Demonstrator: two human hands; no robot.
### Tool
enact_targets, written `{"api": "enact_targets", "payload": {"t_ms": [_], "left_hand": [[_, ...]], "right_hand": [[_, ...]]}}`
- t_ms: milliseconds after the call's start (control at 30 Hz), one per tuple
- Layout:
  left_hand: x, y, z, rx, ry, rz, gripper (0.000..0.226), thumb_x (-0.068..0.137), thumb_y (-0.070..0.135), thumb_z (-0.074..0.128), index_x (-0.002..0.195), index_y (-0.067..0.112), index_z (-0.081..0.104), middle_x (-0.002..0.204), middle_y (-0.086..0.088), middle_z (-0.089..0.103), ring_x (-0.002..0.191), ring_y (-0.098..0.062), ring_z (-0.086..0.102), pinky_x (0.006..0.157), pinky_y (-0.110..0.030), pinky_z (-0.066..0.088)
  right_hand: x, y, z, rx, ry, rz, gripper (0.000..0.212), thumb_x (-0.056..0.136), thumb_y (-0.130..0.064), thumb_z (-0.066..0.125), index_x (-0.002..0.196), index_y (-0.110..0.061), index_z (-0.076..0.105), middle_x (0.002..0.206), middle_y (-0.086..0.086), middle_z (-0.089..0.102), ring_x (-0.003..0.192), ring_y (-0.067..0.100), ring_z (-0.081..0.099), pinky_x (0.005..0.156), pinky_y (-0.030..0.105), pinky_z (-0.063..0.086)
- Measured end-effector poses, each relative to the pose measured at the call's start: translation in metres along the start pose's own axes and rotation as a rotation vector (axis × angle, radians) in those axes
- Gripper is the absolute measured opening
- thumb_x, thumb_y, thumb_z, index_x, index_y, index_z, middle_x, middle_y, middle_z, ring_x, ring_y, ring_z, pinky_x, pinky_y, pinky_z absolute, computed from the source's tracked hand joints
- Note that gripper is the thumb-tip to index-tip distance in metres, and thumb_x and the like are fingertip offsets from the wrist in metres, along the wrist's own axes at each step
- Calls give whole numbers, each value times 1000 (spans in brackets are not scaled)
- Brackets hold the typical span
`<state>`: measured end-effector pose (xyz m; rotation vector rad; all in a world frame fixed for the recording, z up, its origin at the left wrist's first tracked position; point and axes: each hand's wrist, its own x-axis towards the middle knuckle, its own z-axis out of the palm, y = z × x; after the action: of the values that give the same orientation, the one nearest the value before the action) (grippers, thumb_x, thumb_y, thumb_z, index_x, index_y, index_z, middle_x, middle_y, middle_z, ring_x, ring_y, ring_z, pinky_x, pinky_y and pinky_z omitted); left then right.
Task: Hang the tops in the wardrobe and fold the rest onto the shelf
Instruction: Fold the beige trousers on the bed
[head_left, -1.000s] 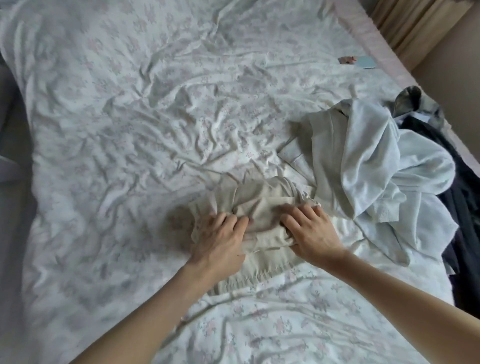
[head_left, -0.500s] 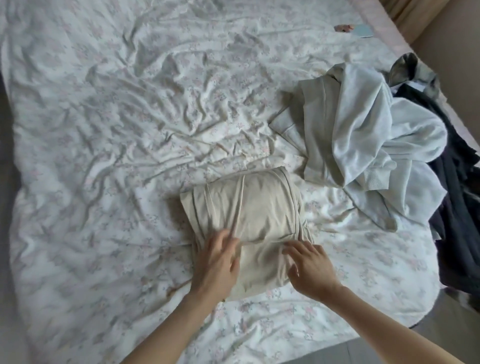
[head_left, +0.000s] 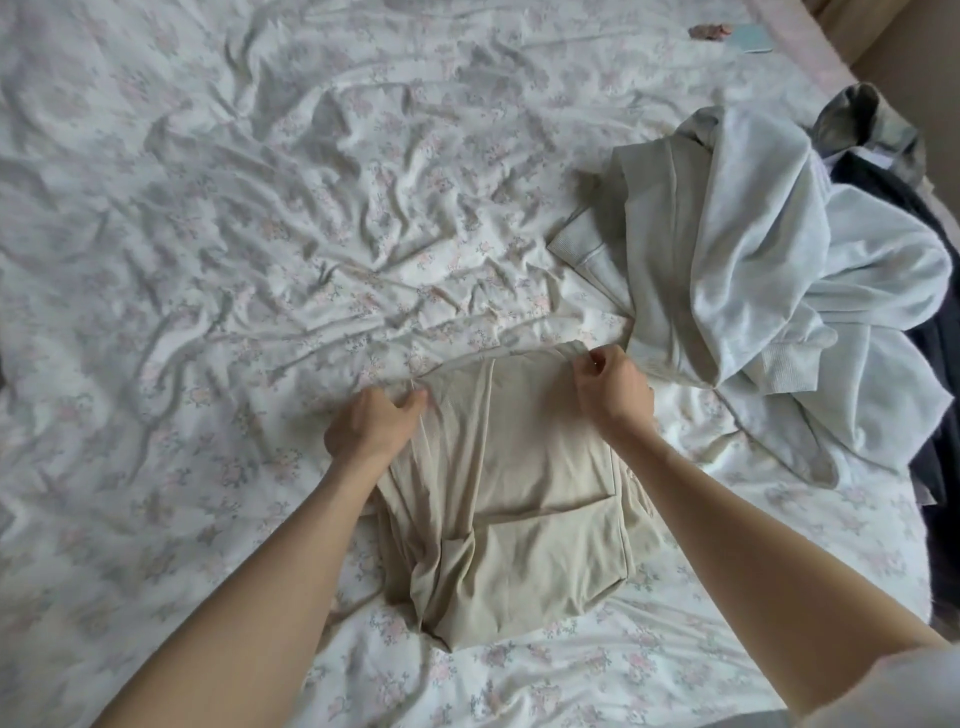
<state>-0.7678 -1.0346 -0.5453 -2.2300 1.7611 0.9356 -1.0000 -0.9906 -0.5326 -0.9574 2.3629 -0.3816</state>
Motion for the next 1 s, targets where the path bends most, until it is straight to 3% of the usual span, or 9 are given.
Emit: {"api": "enact_targets", "payload": {"t_ms": [133, 233, 400, 500, 667, 800, 933, 1000], "left_hand": [[4, 4, -2, 23, 127, 21, 31, 95, 29, 38, 68, 18, 46, 83, -6, 62, 77, -28, 55, 71, -33, 45], [3, 4, -6, -49, 146, -7, 29, 94, 25, 33, 69, 16, 47, 86, -11, 63, 86, -32, 58, 88, -43, 47], [7, 1, -13, -228, 11, -140, 25, 91, 23, 40, 73, 13, 54, 80, -8, 62, 90, -31, 60, 92, -42, 45], [12, -1, -19, -167, -66, -132, 24, 90, 24, 43, 76, 17, 61, 79, -4, 64, 88, -29, 61, 93, -43, 46], [18, 0, -16, -22, 17, -80, 30, 92, 25, 39, 105, 14, 65, 104, -8, 67, 97, -32, 60, 90, -41, 46], [16, -5, -15, 8, 56, -67, 25, 90, 33, 45, 76, 16, 57, 91, -7, 68, 84, -29, 60, 91, -43, 46], [19, -8, -25, -44, 155, 65, 34, 90, 39, 49, 68, 14, 48, 89, -11, 64, 78, -30, 58, 76, -38, 47], [15, 2, -23, -12, 119, 139, 45, 89, 51, 47, 60, 17, 50, 87, -13, 65, 84, -32, 60, 77, -38, 48]], "right_hand": [[2, 2, 4, -45, 68, -59, 13, 99, -26, 39, 89, -17, 39, 100, 10, 63, 90, 32, 55, 85, 42, 36], [0, 10, 3, -77, 119, -73, 9, 97, -18, 37, 89, -17, 36, 96, 10, 63, 76, 30, 47, 79, 39, 31], [1, 11, 4, -85, 111, -8, 4, 94, -15, 40, 91, -17, 38, 88, 5, 59, 85, 31, 56, 83, 37, 24], [2, 10, 3, -121, 92, -32, 9, 97, -21, 40, 89, -18, 40, 94, 6, 62, 91, 30, 57, 82, 37, 22], [2, 11, 1, -187, 137, -94, 9, 97, -18, 37, 88, -18, 39, 91, 4, 60, 92, 29, 56, 81, 38, 21], [2, 16, 0, -179, 104, -47, 7, 96, -22, 41, 92, -18, 43, 94, 7, 64, 94, 29, 58, 83, 38, 22], [3, 19, -7, -145, 120, -161, 13, 93, -26, 50, 100, -18, 57, 103, 1, 60, 101, 22, 55, 89, 38, 26], [2, 17, -6, -155, 84, -202, 16, 93, -30, 52, 98, -17, 62, 104, 2, 58, 105, 22, 52, 91, 39, 26]]}}
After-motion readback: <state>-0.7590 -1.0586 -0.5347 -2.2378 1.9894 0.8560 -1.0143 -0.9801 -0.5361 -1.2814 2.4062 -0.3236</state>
